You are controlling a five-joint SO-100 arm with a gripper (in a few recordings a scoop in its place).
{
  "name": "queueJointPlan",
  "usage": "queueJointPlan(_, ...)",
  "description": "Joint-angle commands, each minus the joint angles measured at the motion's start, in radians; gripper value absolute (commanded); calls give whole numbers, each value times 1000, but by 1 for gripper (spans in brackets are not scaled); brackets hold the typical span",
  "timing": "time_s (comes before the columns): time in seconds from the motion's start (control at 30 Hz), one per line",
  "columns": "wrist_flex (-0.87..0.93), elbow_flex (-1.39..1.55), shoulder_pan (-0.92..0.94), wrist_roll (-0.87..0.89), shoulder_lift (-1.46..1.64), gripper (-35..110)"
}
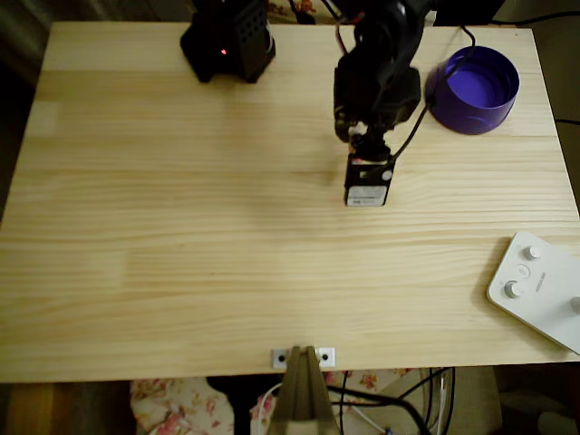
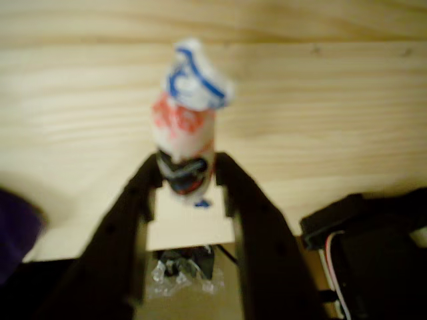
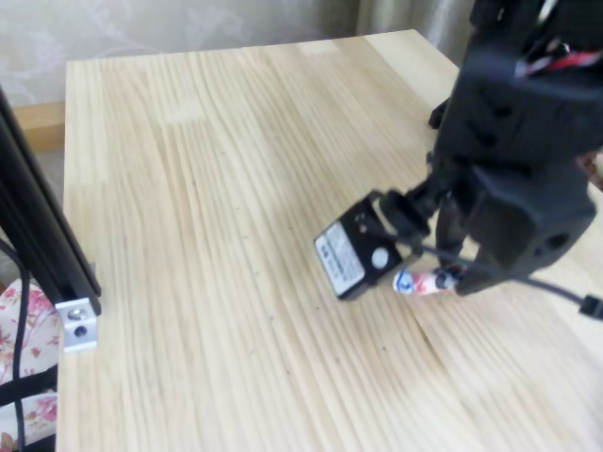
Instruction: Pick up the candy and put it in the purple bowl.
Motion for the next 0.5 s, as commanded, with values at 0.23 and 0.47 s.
queueJointPlan(0.23, 80, -64, -69, -71, 285, -1)
queueJointPlan(0.47, 63, -71, -216, -140, 457, -1)
